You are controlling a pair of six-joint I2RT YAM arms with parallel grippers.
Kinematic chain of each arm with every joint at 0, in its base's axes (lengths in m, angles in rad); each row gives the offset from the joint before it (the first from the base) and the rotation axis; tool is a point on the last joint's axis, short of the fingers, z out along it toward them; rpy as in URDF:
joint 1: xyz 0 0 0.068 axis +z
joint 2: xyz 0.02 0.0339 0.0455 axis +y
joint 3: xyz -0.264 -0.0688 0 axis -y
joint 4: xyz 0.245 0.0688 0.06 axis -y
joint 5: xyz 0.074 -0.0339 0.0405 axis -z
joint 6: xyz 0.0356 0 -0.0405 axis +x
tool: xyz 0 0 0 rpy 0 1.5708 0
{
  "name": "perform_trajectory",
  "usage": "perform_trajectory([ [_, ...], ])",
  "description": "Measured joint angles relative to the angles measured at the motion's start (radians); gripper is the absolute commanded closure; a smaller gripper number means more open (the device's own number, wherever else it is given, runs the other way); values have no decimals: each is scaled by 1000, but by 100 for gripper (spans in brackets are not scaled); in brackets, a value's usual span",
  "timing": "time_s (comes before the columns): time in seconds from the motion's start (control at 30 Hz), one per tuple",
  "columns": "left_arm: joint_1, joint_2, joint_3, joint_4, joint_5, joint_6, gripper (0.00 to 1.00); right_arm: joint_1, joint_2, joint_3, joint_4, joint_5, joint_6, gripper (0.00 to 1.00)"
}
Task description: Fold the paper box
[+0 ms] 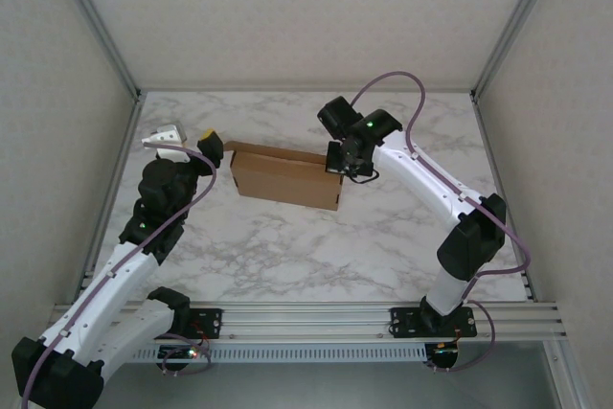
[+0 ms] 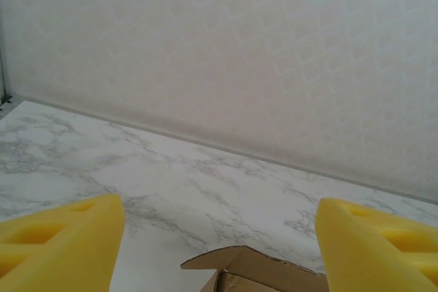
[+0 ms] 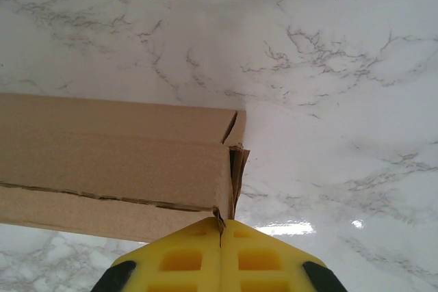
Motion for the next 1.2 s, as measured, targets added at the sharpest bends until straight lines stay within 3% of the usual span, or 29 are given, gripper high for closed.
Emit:
perform_trajectory([
  [0.37, 0, 4, -1, 0, -4, -3, 26, 3, 19, 11, 4, 16, 60, 100],
  [0.67, 0, 12, -5, 1, -12, -3, 27, 12, 0, -89, 73, 137, -82, 100],
  [1.03, 0, 70, 11, -23, -21, -2, 23, 13, -26, -150, 166, 184, -340, 100],
  [1.2, 0, 80, 61, -100, 100, 41, 22, 13, -38, -153, 182, 179, -395, 100],
])
